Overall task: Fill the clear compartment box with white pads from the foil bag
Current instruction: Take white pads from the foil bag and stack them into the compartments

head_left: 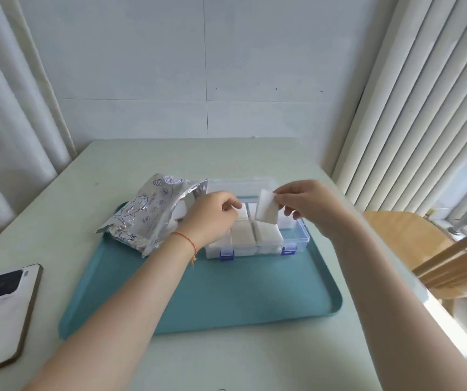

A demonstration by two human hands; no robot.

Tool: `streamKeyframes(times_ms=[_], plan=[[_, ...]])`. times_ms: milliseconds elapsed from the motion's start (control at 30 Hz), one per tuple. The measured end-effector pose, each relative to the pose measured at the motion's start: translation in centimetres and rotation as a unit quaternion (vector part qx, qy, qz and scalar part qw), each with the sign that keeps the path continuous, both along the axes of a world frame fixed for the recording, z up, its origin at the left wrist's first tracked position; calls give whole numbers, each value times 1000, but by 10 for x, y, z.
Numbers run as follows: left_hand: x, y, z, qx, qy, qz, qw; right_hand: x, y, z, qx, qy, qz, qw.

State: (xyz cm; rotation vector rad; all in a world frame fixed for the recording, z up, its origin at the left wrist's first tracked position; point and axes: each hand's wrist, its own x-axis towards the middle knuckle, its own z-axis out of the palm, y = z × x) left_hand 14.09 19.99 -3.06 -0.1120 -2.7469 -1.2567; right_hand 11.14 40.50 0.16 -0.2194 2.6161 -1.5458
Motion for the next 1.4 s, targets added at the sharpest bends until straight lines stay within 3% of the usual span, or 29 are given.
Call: streamKeyframes(times_ms=[167, 500, 767, 967, 1267, 1400], plan=[[-1, -5, -5, -59, -9, 33, 998, -5, -20, -15, 63, -20, 35, 997], [4, -12, -8, -82, -9, -15, 996, -7, -43, -29, 170, 21, 54, 984], [6, -9, -1, -145, -10, -66, 987, -6, -51, -32, 191, 46, 45, 979], [4, -3, 3, -216, -6, -95, 972, -1, -53, -34, 237, 86, 53, 966], [-3, 2, -2, -255, -16, -90, 963, 1, -49, -38, 316, 136, 70, 936], [-4, 3, -5, -259, -13, -89, 962, 4, -45, -34, 331, 135, 121, 926]])
